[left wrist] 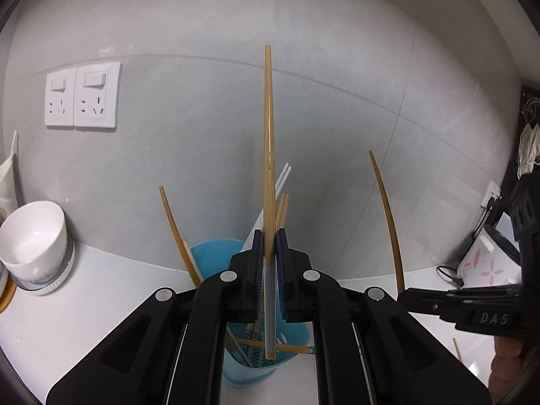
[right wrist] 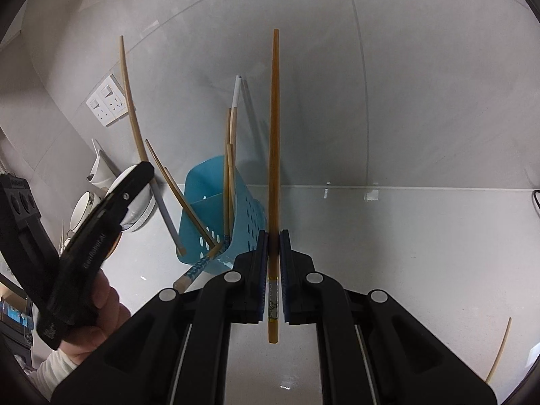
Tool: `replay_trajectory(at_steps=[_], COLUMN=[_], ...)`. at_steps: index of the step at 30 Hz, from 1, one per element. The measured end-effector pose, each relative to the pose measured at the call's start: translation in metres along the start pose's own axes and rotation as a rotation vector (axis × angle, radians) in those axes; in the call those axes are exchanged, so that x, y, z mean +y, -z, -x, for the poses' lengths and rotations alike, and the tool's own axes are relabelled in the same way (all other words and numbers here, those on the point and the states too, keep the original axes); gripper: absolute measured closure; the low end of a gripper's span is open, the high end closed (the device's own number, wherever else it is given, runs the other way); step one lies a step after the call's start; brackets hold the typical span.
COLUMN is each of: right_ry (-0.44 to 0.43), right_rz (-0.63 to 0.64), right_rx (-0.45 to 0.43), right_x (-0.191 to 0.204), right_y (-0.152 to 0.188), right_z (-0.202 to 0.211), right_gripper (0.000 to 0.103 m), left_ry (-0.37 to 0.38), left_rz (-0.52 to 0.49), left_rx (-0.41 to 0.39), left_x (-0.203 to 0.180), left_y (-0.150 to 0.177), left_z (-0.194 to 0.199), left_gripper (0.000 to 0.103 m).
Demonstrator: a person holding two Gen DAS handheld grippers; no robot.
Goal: Organize utensils
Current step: 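Lower the left tool's chopstick into the blue holder and open it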
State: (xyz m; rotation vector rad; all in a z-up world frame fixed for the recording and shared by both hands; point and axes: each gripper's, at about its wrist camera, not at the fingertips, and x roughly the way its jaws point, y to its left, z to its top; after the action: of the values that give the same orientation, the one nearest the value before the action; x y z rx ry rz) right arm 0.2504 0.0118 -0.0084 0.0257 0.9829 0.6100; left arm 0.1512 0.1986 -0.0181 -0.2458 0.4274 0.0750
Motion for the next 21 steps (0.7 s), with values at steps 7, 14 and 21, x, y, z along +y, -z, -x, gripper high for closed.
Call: replay_trajectory(at_steps=[7,14,21], right_ry=[-0.007,-0.009,-0.013], right_rz=[-0.002,-0.003,0.007], right_rx=[0.012,0.021,0.011], right_x=[-0.003,-0.002,-0.001], right_y=[0.002,0.003,0.002], right_z=[-0.007,-0.011,-0.004], right_gripper=[0.097,0.097,0.097], left_ry=[-0.008,-0.020,-0.038], left_rz=[0.031,0.027,0.017], left_rx=[0.047,0.092,0.143], left_x=[0.009,0.011,0.013], left_y=[0.021,0.027,0.024], left_z=[-0.019,-0.028,-0.025], left_gripper=[0.096,0.096,0.082])
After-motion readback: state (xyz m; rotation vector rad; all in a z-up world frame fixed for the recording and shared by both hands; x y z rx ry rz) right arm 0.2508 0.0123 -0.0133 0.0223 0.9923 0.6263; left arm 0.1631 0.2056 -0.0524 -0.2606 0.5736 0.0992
